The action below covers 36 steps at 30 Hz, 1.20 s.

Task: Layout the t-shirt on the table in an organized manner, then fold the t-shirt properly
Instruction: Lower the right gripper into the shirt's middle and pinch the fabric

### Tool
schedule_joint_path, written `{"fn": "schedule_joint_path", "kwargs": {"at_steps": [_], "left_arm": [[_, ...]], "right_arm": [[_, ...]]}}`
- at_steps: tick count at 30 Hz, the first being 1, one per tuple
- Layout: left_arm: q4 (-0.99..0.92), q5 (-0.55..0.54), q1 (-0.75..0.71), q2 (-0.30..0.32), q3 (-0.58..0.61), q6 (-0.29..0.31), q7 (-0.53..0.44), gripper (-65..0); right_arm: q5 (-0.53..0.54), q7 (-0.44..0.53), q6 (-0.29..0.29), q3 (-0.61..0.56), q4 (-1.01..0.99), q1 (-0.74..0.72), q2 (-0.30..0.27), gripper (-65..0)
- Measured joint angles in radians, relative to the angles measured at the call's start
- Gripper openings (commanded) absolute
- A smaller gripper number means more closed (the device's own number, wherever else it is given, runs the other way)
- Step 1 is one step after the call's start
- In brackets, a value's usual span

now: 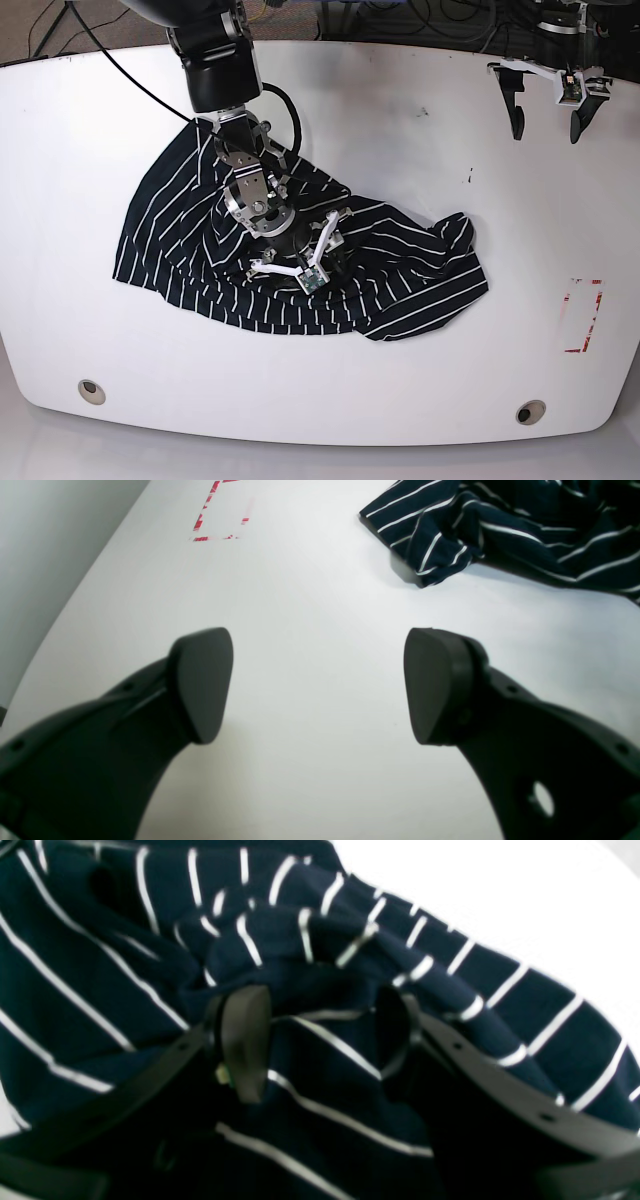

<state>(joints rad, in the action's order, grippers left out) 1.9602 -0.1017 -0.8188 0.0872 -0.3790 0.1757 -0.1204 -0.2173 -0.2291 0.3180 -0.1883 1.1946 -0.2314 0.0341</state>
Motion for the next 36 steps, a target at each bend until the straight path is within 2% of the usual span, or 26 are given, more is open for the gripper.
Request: {"fn": "schedule_joint_path", "kwargs": {"at_steps": [13, 15, 17, 18, 20, 21, 23, 28, 32, 36], "left_arm": [[0.0, 0.0, 0.001, 0.0, 0.0, 0.0, 0.0, -15.3], [0.0, 0.0, 0.002, 0.0, 0.0, 0.0, 0.0, -15.3], [0.0, 0.0, 0.001, 0.0, 0.0, 0.0, 0.0, -15.3], [0.0, 0.0, 0.001, 0.0, 0.0, 0.0, 0.0, -15.3], [0.0, 0.0, 0.002, 0.0, 0.0, 0.0, 0.0, -15.3], [0.0, 0.0, 0.002, 0.0, 0.0, 0.0, 0.0, -15.3], [0.0, 0.0, 0.002, 0.0, 0.0, 0.0, 0.0, -15.3], [0.0, 0.0, 0.002, 0.0, 0.005, 0.0, 0.0, -15.3], [0.0, 0.0, 0.002, 0.0, 0.007, 0.0, 0.0, -15.3], [0.0, 0.0, 0.002, 0.0, 0.007, 0.0, 0.001, -15.3]], "right_arm": [[0.006, 0.028, -0.001, 0.005, -0.08, 0.001, 0.002, -33.1], [0.011, 0.038, -0.001, 0.004, -0.09, 0.002, 0.002, -34.9], [0.011, 0.037, -0.001, 0.004, -0.09, 0.002, 0.002, -38.8], [0.01, 0.036, -0.001, 0.004, -0.088, 0.002, 0.002, -45.2], [0.01, 0.031, -0.001, 0.004, -0.07, 0.012, 0.002, -52.8], [0.007, 0.023, -0.001, 0.004, -0.052, 0.02, 0.003, -59.0], [0.004, 0.02, 0.0, 0.005, -0.011, 0.042, 0.004, -65.0], [-0.013, -0.013, -0.002, 0.007, 0.076, 0.077, 0.014, -61.8], [-0.012, -0.009, -0.002, 0.004, 0.175, 0.105, 0.016, -65.0], [-0.012, -0.02, -0.001, 0.003, 0.252, 0.125, 0.016, -65.0]]}}
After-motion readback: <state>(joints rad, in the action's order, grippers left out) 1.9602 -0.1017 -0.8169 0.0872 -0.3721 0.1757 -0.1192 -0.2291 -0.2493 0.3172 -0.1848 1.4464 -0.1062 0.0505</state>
